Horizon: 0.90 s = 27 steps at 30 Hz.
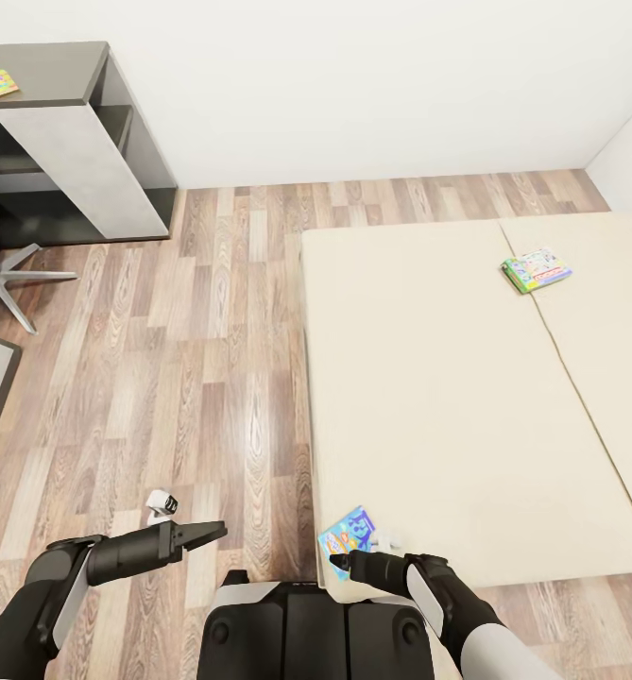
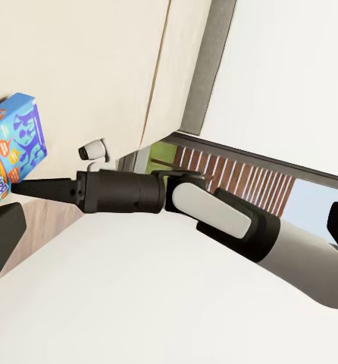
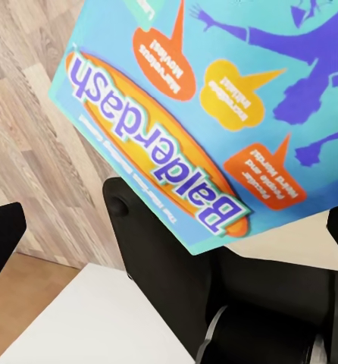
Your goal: Put all the toys in the child's room - the three board games (two on the bed and one on the table), the two jigsaw puzzles on the table, and the tennis ball on the table - inside the toy box on the table in the child's room.
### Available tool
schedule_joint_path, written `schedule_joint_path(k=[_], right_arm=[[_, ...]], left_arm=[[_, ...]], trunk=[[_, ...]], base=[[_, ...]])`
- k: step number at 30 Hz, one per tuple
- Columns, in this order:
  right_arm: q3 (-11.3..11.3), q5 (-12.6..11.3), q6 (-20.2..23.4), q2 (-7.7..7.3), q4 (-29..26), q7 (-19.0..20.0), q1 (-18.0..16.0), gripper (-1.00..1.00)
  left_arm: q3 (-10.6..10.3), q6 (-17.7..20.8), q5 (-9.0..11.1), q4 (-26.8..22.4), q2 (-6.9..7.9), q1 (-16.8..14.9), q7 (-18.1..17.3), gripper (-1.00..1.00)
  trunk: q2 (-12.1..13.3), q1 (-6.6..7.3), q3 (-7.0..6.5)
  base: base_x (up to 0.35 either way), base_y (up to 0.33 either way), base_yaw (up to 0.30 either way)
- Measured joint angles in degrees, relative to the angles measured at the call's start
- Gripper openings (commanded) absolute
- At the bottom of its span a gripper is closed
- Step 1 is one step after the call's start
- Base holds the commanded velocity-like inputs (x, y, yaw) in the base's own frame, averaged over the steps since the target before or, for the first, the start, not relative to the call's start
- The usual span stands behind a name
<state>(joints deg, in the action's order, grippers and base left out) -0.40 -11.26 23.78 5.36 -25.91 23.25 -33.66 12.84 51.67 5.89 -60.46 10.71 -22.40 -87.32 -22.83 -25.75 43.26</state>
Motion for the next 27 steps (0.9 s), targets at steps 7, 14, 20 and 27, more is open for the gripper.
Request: schedule_joint_path(k=[7,14,20,27], right_arm=[[0.0,0.0,0.0,0.0,0.0,0.0,0.0,1.0],[0.0,0.0,0.0,0.0,0.0,0.0,0.0,1.0],[0.0,0.0,0.0,0.0,0.0,0.0,0.0,1.0],[0.0,0.0,0.0,0.0,0.0,0.0,0.0,1.0]], left_arm=[[0.0,0.0,0.0,0.0,0.05,0.0,0.0,1.0],[0.1,0.0,0.0,0.0,0.09,0.0,0.0,1.0],[0.1,0.0,0.0,0.0,0.09,0.0,0.0,1.0],[0.1,0.0,0.0,0.0,0.09,0.0,0.0,1.0]], trunk=[[0.0,0.0,0.0],[0.0,0.0,0.0],[0.0,0.0,0.0],[0.0,0.0,0.0]], base=[[0.0,0.055,0.0],[0.0,0.007,0.0],[0.0,0.0,0.0],[0.0,0.0,0.0]])
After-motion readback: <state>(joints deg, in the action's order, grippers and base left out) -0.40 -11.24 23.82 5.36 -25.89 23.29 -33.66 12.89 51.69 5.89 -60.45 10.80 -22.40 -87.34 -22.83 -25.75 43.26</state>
